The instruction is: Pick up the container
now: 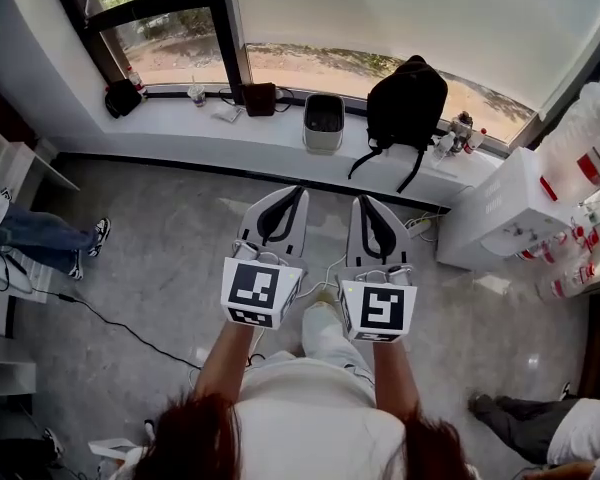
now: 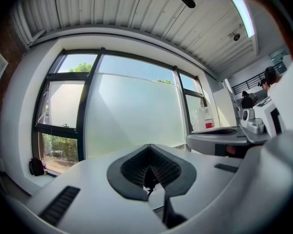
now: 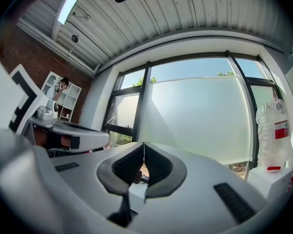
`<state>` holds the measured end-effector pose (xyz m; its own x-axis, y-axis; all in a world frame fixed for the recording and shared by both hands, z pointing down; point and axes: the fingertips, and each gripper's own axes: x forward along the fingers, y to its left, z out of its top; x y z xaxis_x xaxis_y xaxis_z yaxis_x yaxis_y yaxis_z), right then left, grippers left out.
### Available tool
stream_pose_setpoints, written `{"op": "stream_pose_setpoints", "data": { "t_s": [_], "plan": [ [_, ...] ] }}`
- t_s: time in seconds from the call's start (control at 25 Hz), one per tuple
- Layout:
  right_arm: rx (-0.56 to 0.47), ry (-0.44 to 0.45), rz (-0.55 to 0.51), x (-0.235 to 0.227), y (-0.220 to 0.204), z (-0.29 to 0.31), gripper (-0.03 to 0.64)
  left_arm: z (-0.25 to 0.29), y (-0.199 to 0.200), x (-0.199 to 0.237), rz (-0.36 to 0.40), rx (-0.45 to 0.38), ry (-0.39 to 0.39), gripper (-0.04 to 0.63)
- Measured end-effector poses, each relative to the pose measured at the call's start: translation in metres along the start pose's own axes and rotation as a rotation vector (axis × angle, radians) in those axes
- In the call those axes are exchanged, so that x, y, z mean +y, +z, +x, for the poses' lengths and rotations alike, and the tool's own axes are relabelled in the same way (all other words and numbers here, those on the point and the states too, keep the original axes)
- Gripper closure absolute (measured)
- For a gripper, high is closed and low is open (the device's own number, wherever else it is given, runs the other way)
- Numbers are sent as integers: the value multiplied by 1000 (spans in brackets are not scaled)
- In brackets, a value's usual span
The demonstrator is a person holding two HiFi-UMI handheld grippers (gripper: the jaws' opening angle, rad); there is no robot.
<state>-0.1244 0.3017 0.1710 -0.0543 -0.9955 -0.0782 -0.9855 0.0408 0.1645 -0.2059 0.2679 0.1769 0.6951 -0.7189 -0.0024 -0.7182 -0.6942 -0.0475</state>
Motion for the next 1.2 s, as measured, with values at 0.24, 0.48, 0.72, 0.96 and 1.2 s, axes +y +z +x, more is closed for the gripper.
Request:
{"op": "stream_pose_setpoints", "data": {
  "t_s": [0.24, 0.48, 0.72, 0.96, 1.2],
  "plan": [
    [8, 26, 14, -46, -20, 55, 592, 75, -3, 8, 2, 1, 27, 580],
    [-2, 50, 33, -90, -33, 101, 592, 139, -7, 8, 23, 17, 51, 580],
    [4, 75, 38, -113, -49, 131, 592, 169, -14, 18, 16, 32, 97, 580],
    [32, 98, 32, -121, -68, 162, 592, 196, -23, 35, 1, 36, 120, 580],
    [48, 98, 23, -129, -86, 201, 592, 231, -38, 58, 6, 31, 120, 578]
  ]
}}
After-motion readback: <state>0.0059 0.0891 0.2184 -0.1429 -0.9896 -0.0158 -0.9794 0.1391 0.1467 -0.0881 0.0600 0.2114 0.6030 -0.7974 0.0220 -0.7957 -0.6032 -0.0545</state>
